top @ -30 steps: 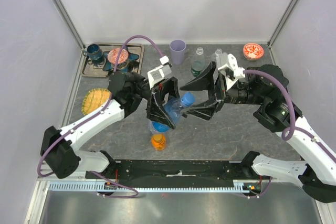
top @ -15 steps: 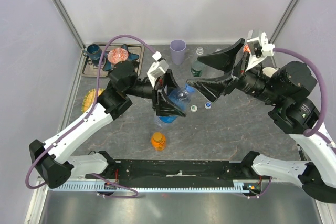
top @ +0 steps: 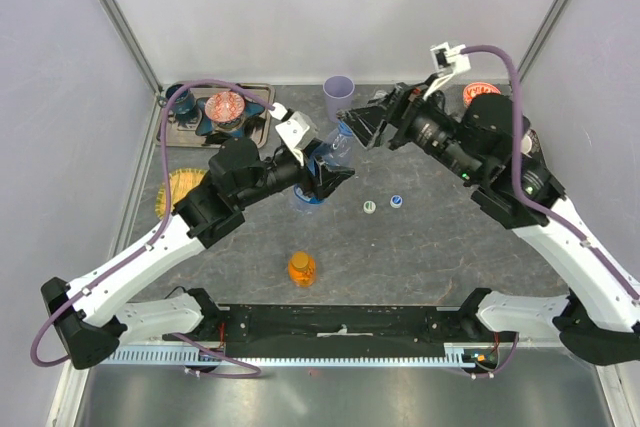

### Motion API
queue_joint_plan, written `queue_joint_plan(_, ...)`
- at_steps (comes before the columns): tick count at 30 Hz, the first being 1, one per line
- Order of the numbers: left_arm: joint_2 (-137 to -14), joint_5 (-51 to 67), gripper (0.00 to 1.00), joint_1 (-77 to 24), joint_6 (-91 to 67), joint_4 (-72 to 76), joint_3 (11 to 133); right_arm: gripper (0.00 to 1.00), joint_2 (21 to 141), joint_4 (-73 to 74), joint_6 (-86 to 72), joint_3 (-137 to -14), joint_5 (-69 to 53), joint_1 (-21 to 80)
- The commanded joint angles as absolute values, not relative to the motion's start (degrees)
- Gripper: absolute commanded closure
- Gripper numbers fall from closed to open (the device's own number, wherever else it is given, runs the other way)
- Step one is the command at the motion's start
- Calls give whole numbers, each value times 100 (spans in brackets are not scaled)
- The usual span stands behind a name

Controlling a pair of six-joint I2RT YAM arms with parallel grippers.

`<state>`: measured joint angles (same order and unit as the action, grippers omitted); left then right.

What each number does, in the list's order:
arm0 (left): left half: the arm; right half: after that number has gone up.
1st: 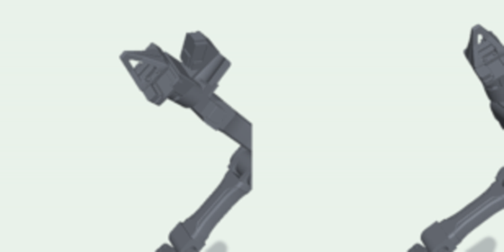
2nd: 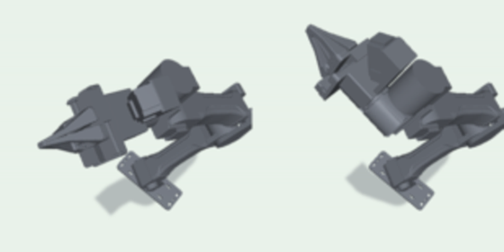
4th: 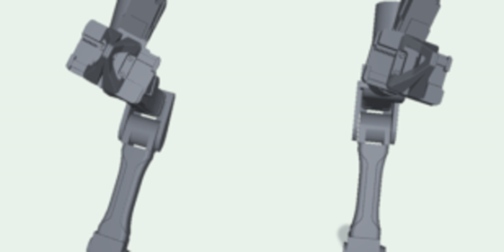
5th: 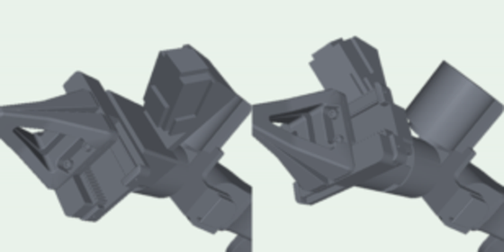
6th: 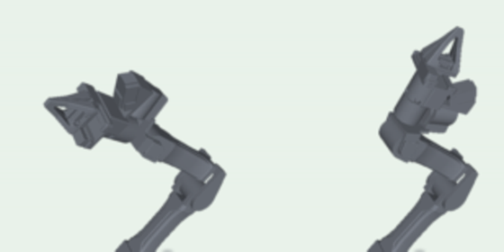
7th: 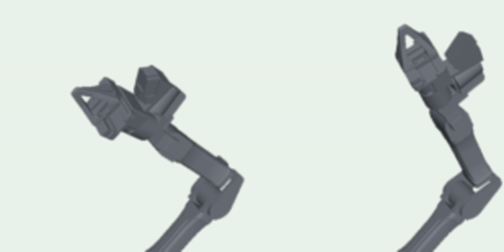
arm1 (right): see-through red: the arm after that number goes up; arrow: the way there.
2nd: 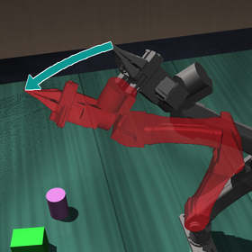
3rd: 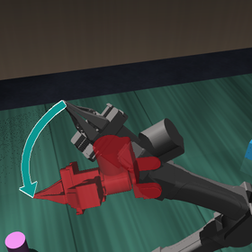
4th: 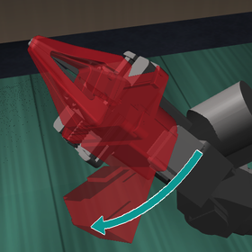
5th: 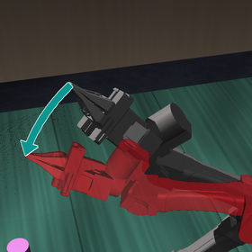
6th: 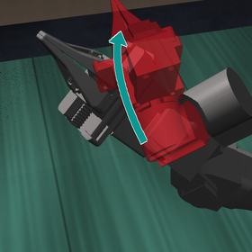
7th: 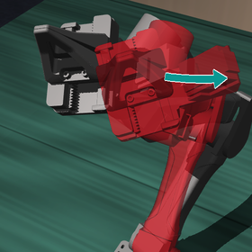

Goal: Unscrew the bottle caps

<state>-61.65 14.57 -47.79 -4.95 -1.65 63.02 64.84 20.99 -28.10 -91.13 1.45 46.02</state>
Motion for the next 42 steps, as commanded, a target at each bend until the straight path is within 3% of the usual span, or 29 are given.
queue_joint_plan(1,-6064,18,73,-4931,202,-202,6231,12,6723,2267,-3138,-9466,519,4623)
queue_joint_plan(8,-6003,-141,73,-4939,264,-185,6196,16,7040,2294,-3155,-9448,545,4632)
queue_joint_plan(18,-5976,-79,73,-4948,237,-185,6135,29,7181,2197,-3120,-9334,589,4623)
queue_joint_plan(29,-5968,-35,73,-4957,264,-158,6126,35,7286,2180,-3094,-9246,580,4632)
queue_joint_plan(42,-5950,-35,73,-4957,264,-149,6100,55,7313,2118,-3120,-9106,448,4632)
